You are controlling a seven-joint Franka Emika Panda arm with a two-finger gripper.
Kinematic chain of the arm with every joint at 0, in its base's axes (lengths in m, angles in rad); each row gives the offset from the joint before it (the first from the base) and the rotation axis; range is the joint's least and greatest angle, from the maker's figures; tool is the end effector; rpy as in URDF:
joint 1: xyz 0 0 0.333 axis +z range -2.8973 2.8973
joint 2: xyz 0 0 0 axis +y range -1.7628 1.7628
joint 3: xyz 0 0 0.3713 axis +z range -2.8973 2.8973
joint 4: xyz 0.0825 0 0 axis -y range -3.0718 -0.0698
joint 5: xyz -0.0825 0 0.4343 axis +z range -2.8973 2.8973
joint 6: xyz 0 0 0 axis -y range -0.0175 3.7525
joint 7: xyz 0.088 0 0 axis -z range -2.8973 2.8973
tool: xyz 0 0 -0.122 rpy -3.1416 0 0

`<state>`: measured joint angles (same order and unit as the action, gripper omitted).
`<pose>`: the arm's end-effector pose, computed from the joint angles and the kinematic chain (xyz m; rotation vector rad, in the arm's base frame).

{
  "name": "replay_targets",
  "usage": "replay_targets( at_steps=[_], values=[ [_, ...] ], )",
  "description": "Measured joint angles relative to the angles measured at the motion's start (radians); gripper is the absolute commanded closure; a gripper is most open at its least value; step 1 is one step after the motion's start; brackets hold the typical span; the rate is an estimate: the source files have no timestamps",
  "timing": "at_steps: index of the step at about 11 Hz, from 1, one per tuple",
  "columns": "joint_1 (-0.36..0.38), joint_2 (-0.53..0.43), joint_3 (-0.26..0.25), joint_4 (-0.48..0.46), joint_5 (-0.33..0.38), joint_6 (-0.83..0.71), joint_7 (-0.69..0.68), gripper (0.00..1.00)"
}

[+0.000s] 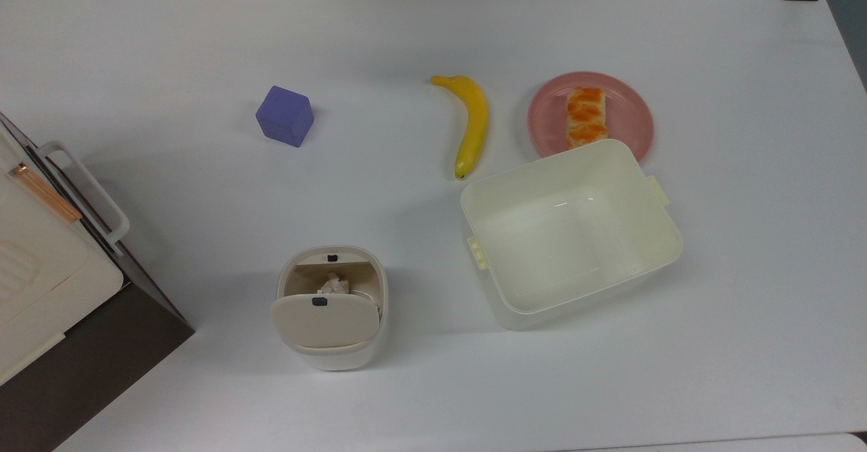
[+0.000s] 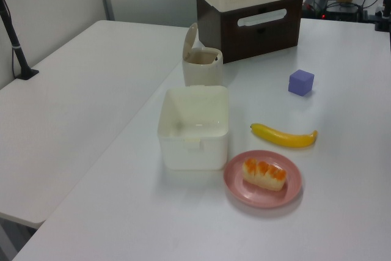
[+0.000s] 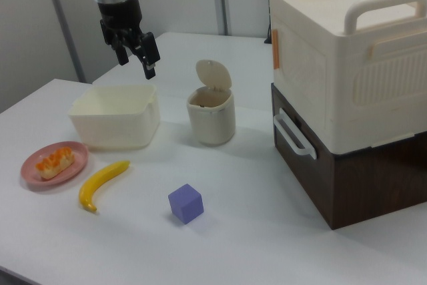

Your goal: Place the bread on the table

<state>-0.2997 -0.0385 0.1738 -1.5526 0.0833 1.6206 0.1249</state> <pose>0.5945 -0.0630 0.7022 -3.0368 0.3821 -0.1623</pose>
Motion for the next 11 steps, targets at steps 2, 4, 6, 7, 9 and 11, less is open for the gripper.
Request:
replay_targets(
  at_steps=[2, 4, 6, 7, 9, 11],
  values=[
    [-0.001, -0.001, -0.003, 0.003, 0.0, 0.0, 0.021, 0.0],
    [-0.007, -0.005, -0.012, 0.007, 0.0, -0.004, 0.03, 0.0],
    [-0.008, -0.007, -0.013, 0.007, 0.0, -0.009, 0.038, 0.0],
    [-0.008, -0.007, -0.013, 0.007, 0.0, -0.015, 0.038, 0.0],
    [-0.009, -0.007, -0.014, 0.007, 0.0, -0.017, 0.038, 0.0],
    [-0.009, -0.007, -0.014, 0.007, 0.0, -0.017, 0.038, 0.0]
  ],
)
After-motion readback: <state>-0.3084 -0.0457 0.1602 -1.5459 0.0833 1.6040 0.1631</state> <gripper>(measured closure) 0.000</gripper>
